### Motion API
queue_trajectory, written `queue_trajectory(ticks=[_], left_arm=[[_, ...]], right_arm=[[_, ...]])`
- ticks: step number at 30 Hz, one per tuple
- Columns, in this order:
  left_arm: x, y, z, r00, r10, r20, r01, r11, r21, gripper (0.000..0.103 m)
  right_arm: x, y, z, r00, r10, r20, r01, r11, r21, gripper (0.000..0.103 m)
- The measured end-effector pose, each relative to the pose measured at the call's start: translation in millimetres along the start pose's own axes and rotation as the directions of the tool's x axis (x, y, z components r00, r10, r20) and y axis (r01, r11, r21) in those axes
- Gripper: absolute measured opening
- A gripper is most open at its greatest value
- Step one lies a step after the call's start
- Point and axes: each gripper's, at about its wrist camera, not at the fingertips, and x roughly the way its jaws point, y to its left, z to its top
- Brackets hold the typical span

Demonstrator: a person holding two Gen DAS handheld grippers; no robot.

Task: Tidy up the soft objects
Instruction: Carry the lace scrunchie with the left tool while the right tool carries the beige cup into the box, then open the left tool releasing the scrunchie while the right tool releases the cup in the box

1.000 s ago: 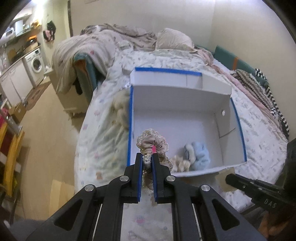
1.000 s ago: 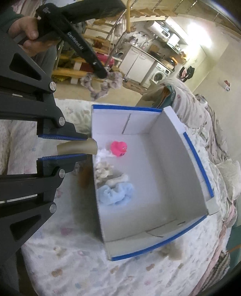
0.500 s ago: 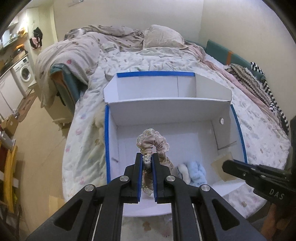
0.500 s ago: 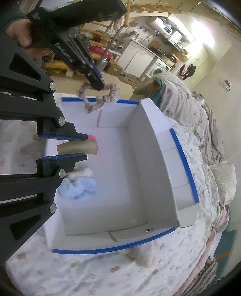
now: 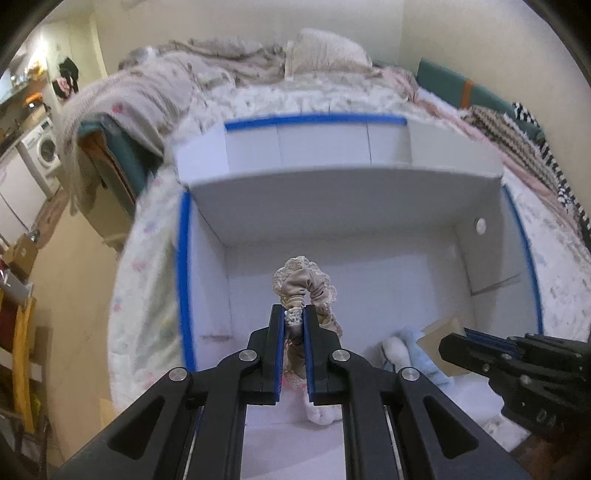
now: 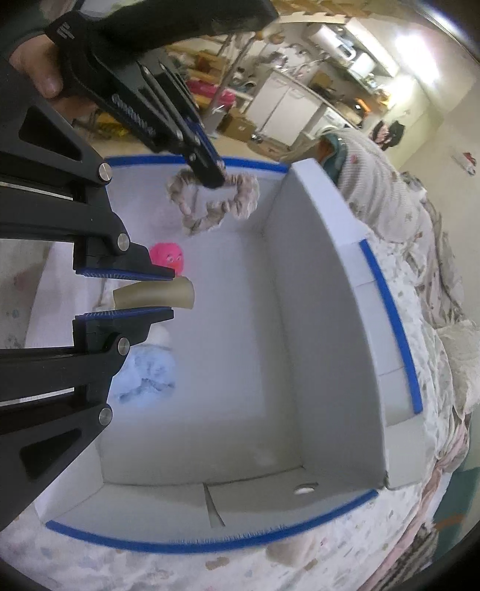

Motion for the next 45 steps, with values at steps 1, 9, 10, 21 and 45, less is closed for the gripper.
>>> queue_trajectory(ticks=[1, 9, 10, 21, 45], left_arm=[[7.3, -1.0, 0.9, 1.0, -0.008, -0.018, 0.007, 1.0, -0.01, 0.009], [15.8, -5.6, -3.7, 0.998, -0.024, -0.058, 0.022, 0.999, -0.035, 0.009], [16.4, -6.5, -4.3, 0.998, -0.022, -0.061, 0.02, 0.999, -0.032, 0.009], [18.6, -7.3, -10.2, 0.996, -0.028, -0.086, 0.027, 0.999, -0.02, 0.009], [17.9, -1.4, -13.1, 0.997, -0.002, -0.075, -0.002, 0.999, -0.053, 0.039]], right_arm=[[4.0, -0.2, -1.7, 1.0, -0.002, -0.004, 0.002, 1.0, -0.007, 0.016], [18.5, -5.3, -6.3, 1.0, -0.019, -0.01, 0.019, 1.0, -0.004, 0.016], [20.2, -6.0, -6.3, 0.999, -0.032, -0.011, 0.032, 0.999, -0.008, 0.016], [39.1, -11.3, -7.4, 0.997, -0.057, -0.047, 0.058, 0.998, 0.022, 0.016], [47.7, -13.1, -5.0, 0.995, -0.086, -0.054, 0.088, 0.995, 0.04, 0.016]])
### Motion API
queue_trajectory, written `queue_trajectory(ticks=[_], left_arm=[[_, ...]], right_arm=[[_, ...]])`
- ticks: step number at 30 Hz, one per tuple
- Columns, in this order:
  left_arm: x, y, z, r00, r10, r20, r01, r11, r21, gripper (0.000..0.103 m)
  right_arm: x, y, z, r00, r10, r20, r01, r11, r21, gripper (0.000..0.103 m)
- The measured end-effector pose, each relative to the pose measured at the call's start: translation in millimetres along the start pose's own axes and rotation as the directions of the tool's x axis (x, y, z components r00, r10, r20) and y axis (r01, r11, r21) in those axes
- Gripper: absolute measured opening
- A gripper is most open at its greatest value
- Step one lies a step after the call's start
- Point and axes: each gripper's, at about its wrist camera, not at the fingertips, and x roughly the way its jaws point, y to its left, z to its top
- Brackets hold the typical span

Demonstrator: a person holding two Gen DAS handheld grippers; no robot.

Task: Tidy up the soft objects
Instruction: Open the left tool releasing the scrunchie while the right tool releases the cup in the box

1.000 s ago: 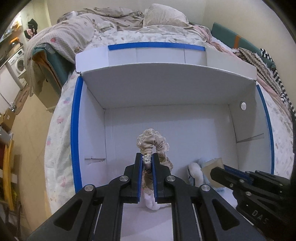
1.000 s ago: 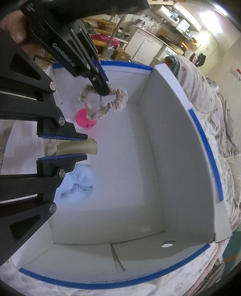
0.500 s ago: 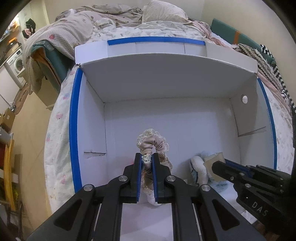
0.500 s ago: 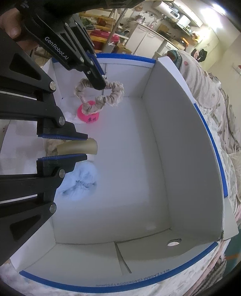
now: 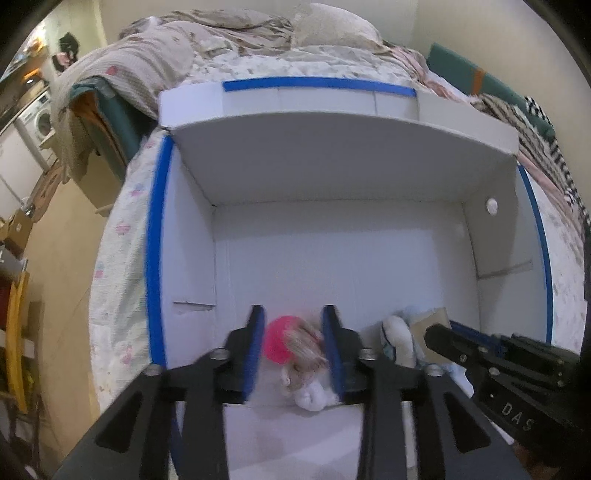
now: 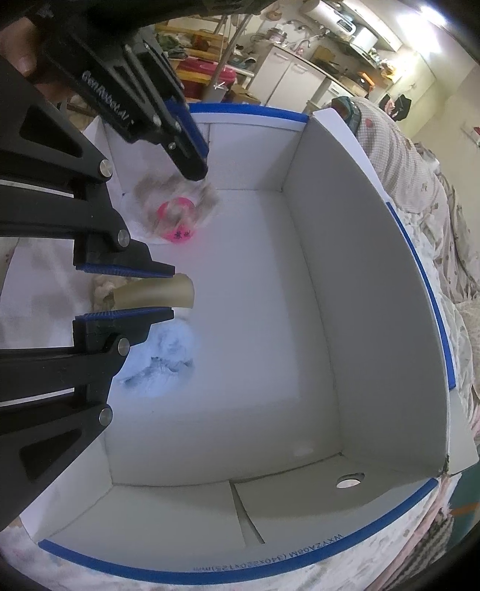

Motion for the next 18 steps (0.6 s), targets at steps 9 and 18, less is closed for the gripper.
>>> queue_trajectory(ticks=[9, 18], left_arm=[[-5.8, 4.2, 0.9, 0.999, 0.028, 0.023, -0.027, 0.999, -0.023, 0.057], [-10.1, 7.2, 0.0, 0.999, 0.034, 0.035, -0.033, 0.999, -0.029, 0.058]], right_arm=[[-2.0, -2.8, -0.6, 1.0, -0.005, 0.009, 0.005, 1.0, 0.016, 0.031], [-9.2, -6.5, 0.2, 0.998, -0.048, 0.051, 0.047, 0.999, 0.025, 0.096]])
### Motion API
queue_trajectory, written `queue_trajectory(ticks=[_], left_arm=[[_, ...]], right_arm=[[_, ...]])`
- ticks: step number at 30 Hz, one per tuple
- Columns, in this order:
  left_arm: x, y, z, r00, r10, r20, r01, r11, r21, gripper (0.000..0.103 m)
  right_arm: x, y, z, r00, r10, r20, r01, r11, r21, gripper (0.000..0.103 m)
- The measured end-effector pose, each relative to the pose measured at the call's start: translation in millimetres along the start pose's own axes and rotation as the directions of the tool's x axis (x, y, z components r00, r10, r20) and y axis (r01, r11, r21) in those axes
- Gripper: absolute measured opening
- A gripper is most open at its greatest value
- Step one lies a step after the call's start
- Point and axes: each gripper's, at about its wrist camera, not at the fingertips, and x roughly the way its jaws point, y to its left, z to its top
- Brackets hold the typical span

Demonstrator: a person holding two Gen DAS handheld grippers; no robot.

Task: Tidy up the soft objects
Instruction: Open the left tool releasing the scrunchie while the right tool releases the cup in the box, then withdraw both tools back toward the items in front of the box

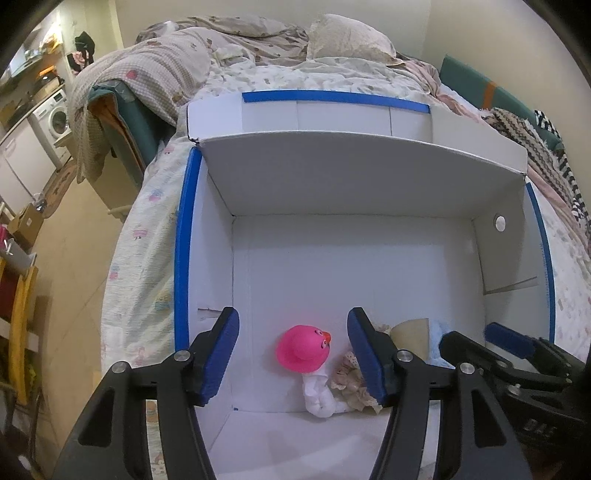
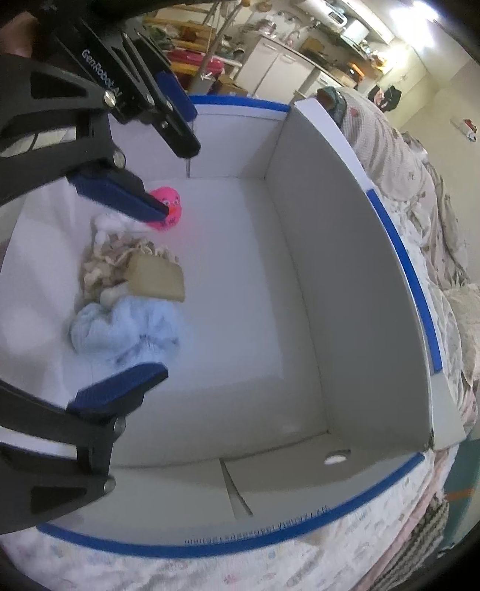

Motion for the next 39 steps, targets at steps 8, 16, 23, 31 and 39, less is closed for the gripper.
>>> queue_trajectory(ticks=[8, 16, 23, 31, 39], left_arm=[[-13.8, 7.8, -4.5, 0.999, -0.013, 0.03, 0.013, 1.0, -0.01, 0.058], [-34.5, 18.6, -16.0, 0.999, -0.013, 0.044, 0.013, 1.0, -0.005, 0.058], [-50.5, 41.0, -29.5, 0.999, -0.008, 0.048, 0.01, 0.999, -0.048, 0.058], [-61.8, 56.3, -62.5, 1.0, -0.005, 0.017, 0.006, 0.996, -0.084, 0.058], [-65.6, 70.6, -100.7, 1.0, -0.005, -0.031, 0.0, 0.99, -0.139, 0.058]], right_arm=[[-11.8, -1.9, -5.9, 0.998, -0.039, 0.047, 0.039, 0.999, -0.016, 0.101], [-25.0, -4.1, -12.6, 0.998, -0.029, 0.059, 0.029, 1.0, 0.01, 0.101], [-37.0, 7.4, -26.4, 0.995, -0.057, 0.08, 0.061, 0.997, -0.049, 0.101], [-46.5, 10.4, -49.5, 0.995, -0.062, 0.079, 0.066, 0.996, -0.057, 0.101], [-60.8, 4.6, -77.6, 0.993, -0.073, 0.094, 0.077, 0.997, -0.03, 0.101]])
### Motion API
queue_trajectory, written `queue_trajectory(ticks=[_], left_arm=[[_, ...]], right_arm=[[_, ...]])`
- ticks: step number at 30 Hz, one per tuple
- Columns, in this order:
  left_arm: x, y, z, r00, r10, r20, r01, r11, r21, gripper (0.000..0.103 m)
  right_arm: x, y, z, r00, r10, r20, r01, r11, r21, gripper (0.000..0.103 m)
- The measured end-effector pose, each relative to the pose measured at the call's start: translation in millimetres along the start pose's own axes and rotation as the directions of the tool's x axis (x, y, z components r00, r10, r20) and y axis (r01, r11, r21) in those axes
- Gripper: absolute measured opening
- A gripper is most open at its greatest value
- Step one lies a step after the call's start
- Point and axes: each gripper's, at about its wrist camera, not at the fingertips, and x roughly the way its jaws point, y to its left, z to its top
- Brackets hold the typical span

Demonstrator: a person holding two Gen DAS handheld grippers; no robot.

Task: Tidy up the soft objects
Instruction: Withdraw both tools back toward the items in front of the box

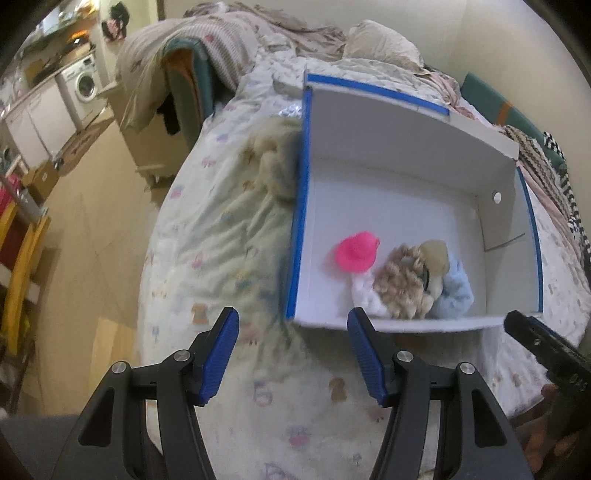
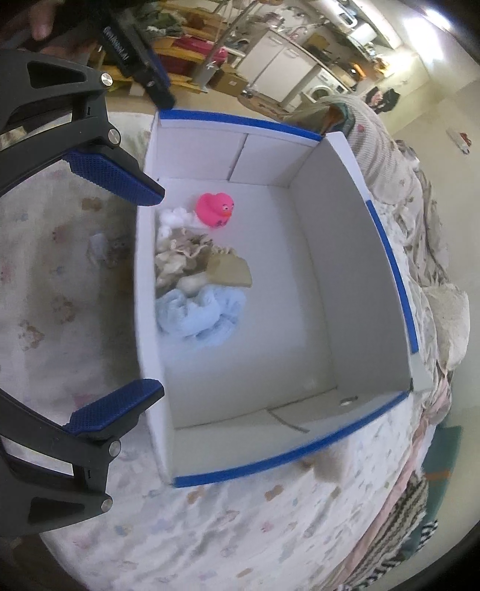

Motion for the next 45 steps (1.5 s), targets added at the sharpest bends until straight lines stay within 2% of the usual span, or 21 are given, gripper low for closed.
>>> queue_trajectory(ticks=[3, 7, 9, 11, 12, 15, 18, 22, 27, 31, 33, 34, 35, 39, 45], left_arm=[[3.8, 3.9, -9.9, 0.999, -0.005, -0.032, 0.004, 1.0, -0.029, 0.058], [6.7, 1.7, -12.6, 0.999, -0.011, -0.052, 0.009, 0.999, -0.034, 0.058], [6.0, 1.3, -9.8, 0.999, -0.015, -0.049, 0.013, 0.999, -0.037, 0.058], [5.4, 3.5, -6.8, 0.998, -0.033, -0.051, 0.03, 0.998, -0.057, 0.058], [5.1, 5.0, -6.0, 0.998, -0.044, -0.054, 0.04, 0.997, -0.072, 0.058], [2.0, 10.7, -4.8, 0.996, -0.071, -0.054, 0.065, 0.991, -0.113, 0.058], [-0.6, 12.5, -4.8, 0.997, -0.06, -0.047, 0.055, 0.993, -0.108, 0.058], [0.6, 17.7, -7.2, 0.997, -0.052, -0.063, 0.044, 0.993, -0.112, 0.058], [-2.1, 20.5, -8.9, 0.997, -0.049, -0.059, 0.042, 0.992, -0.115, 0.058], [-0.6, 20.5, -11.1, 0.995, -0.061, -0.073, 0.052, 0.992, -0.116, 0.058], [0.4, 18.8, -11.4, 0.995, -0.06, -0.076, 0.051, 0.992, -0.113, 0.058], [0.8, 18.0, -11.4, 0.995, -0.059, -0.077, 0.05, 0.993, -0.111, 0.058], [1.2, 16.8, -11.2, 0.995, -0.058, -0.077, 0.05, 0.993, -0.11, 0.058], [6.0, 12.7, -14.5, 0.994, -0.049, -0.093, 0.039, 0.994, -0.1, 0.058], [21.3, -2.1, -25.8, 0.989, -0.036, -0.145, 0.03, 0.999, -0.044, 0.058]], right_arm=[[-4.2, -5.9, -9.6, 0.999, 0.037, -0.003, -0.037, 0.998, 0.054, 0.101], [10.5, -13.0, -26.2, 0.993, 0.094, -0.077, -0.084, 0.988, 0.128, 0.101], [22.4, -13.2, -33.2, 0.986, 0.118, -0.122, -0.1, 0.984, 0.144, 0.093], [34.8, -12.4, -38.6, 0.981, 0.111, -0.158, -0.09, 0.987, 0.135, 0.072], [40.7, -11.9, -40.6, 0.979, 0.1, -0.178, -0.078, 0.989, 0.126, 0.071], [57.0, -12.5, -46.3, 0.972, 0.099, -0.212, -0.073, 0.989, 0.13, 0.071], [70.8, -7.1, -48.7, 0.969, 0.105, -0.222, -0.074, 0.987, 0.143, 0.071], [86.6, 17.2, -45.1, 0.981, 0.021, -0.194, -0.015, 0.999, 0.032, 0.071], [107.2, 32.5, -47.2, 0.986, -0.021, -0.162, 0.021, 1.0, -0.004, 0.071], [125.2, 38.1, -50.8, 0.985, -0.073, -0.153, 0.068, 0.997, -0.037, 0.051], [127.8, 39.9, -51.4, 0.987, -0.068, -0.143, 0.062, 0.997, -0.043, 0.042], [127.2, 39.8, -51.0, 0.989, -0.061, -0.137, 0.055, 0.997, -0.045, 0.028], [126.4, 39.3, -50.2, 0.99, -0.045, -0.134, 0.04, 0.998, -0.04, 0.019], [118.9, 37.9, -46.2, 0.992, -0.012, -0.129, 0.007, 0.999, -0.037, 0.012], [91.2, 30.6, -44.0, 0.986, 0.013, -0.167, -0.019, 0.999, -0.036, 0.012]])
